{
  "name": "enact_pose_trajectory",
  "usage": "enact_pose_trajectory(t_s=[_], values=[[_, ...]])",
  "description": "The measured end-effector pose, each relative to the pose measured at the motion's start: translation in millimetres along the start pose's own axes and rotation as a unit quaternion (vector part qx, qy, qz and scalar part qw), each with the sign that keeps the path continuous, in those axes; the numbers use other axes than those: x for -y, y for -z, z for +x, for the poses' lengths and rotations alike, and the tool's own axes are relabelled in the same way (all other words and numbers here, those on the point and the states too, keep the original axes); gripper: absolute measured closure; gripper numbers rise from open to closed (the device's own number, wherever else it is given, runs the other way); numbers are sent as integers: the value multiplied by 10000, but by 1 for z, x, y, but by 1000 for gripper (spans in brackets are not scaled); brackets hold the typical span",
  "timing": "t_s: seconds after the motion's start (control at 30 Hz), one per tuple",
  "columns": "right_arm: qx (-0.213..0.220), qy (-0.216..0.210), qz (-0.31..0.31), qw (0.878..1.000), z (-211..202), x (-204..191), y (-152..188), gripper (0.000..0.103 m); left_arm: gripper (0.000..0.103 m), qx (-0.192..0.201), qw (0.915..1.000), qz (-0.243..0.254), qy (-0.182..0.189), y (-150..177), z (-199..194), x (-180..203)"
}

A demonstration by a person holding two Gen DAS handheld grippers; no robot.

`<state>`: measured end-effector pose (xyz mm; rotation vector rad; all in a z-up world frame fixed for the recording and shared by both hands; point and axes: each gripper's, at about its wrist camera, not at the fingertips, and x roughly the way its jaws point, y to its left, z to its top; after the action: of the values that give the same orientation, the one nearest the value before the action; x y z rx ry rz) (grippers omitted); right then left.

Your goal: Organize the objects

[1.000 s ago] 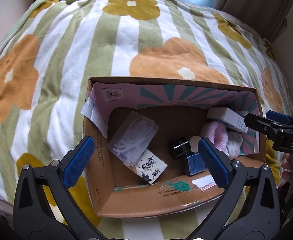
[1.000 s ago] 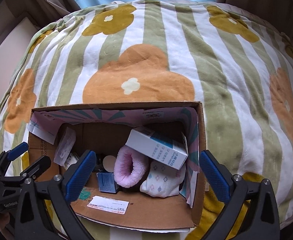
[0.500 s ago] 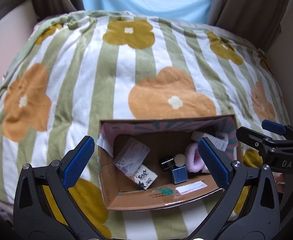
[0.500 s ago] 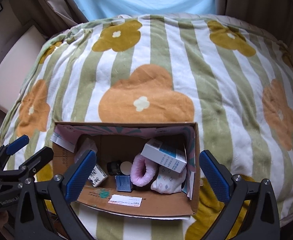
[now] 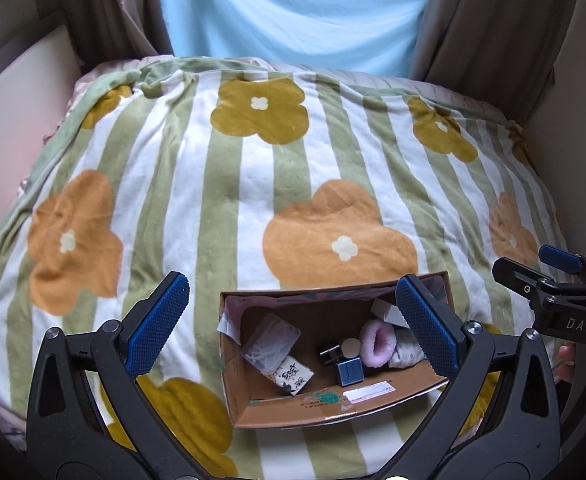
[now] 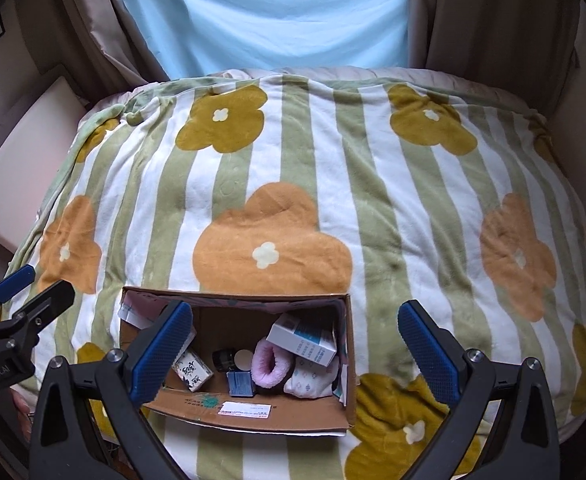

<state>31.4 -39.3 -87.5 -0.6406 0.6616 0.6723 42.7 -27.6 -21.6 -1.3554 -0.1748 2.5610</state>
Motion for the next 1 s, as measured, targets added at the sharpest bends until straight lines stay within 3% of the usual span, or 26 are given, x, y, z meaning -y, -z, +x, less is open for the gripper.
enact_pose_trajectory(t_s=[0.43,1.0], values=[[213,133,-134,9996,2,-13,-29,1,0,-3,10000,-22,42,-21,10,-27],[292,248,-202,9991,8,-14,-32,0,0,-50,9999,-6,154,-19,17,-34]])
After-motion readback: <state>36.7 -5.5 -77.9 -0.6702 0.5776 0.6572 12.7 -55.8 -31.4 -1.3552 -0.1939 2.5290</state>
